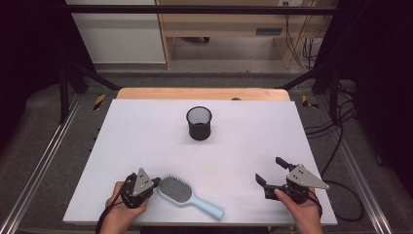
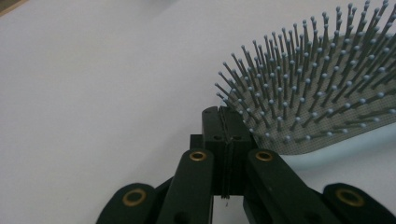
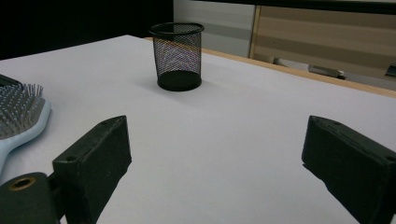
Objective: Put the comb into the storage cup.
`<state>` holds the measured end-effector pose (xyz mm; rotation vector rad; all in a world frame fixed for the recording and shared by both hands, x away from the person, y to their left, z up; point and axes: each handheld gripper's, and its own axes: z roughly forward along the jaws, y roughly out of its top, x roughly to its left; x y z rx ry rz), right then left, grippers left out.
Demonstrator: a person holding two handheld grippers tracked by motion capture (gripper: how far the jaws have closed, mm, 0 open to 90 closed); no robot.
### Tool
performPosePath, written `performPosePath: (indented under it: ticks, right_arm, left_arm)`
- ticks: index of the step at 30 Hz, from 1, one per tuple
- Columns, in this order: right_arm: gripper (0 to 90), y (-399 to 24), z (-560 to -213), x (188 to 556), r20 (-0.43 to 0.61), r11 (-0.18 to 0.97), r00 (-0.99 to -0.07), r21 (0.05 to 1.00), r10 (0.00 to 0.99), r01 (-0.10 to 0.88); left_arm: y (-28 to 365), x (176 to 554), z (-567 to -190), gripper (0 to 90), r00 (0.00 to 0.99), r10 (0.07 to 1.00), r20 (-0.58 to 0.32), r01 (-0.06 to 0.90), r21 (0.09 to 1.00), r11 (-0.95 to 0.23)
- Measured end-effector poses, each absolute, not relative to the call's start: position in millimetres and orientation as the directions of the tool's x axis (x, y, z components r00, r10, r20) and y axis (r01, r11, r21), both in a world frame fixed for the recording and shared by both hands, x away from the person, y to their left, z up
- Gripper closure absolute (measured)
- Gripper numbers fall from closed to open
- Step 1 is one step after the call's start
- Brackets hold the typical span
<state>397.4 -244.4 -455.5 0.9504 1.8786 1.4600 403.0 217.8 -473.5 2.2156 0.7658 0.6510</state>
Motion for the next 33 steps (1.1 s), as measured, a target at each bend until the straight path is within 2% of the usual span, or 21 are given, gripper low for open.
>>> performPosePath:
  ticks: [13, 21, 25, 26, 27, 28, 30, 31, 32, 33]
  right_arm:
    - [8.3, -244, -456, 397, -0.013, 0.154, -0.582, 0.969, 0.813, 0.194]
    - [10.5, -239, -454, 397, 0.025, 0.160, -0.579, 0.950, 0.815, 0.267]
    - [11.8, -231, -450, 400, 0.059, 0.178, -0.604, 0.929, 0.795, 0.325]
    - [11.8, -229, -449, 401, 0.063, 0.182, -0.611, 0.926, 0.789, 0.330]
    - [11.8, -229, -449, 401, 0.063, 0.182, -0.611, 0.926, 0.789, 0.330]
    - [11.8, -225, -447, 403, 0.062, 0.192, -0.620, 0.923, 0.782, 0.334]
    - [11.8, -219, -445, 404, 0.058, 0.201, -0.624, 0.920, 0.779, 0.336]
    - [11.8, -219, -445, 404, 0.058, 0.201, -0.624, 0.920, 0.779, 0.336]
    - [11.8, -211, -442, 406, 0.062, 0.203, -0.633, 0.919, 0.772, 0.338]
    - [11.8, -211, -442, 406, 0.062, 0.203, -0.633, 0.919, 0.772, 0.338]
  left_arm:
    - [225, 404, -470, 90.0, 0.684, 0.696, 0.219, 0.323, 0.765, -0.558]
    - [254, 405, -458, 89.3, 0.566, 0.797, 0.210, 0.290, 0.854, -0.431]
    - [269, 406, -453, 73.3, 0.495, 0.845, 0.200, 0.239, 0.904, -0.354]
    - [277, 407, -452, 66.9, 0.454, 0.869, 0.196, 0.211, 0.924, -0.319]
    - [277, 407, -452, 59.5, 0.454, 0.869, 0.196, 0.211, 0.924, -0.319]
    - [283, 409, -450, 46.0, 0.415, 0.895, 0.162, 0.195, 0.945, -0.261]
    - [286, 410, -450, 33.4, 0.403, 0.905, 0.139, 0.192, 0.954, -0.232]
    - [288, 411, -449, 33.4, 0.393, 0.912, 0.117, 0.188, 0.961, -0.205]
    - [291, 412, -450, 14.8, 0.376, 0.922, 0.096, 0.190, 0.966, -0.177]
    - [292, 412, -450, 14.8, 0.369, 0.926, 0.075, 0.199, 0.967, -0.158]
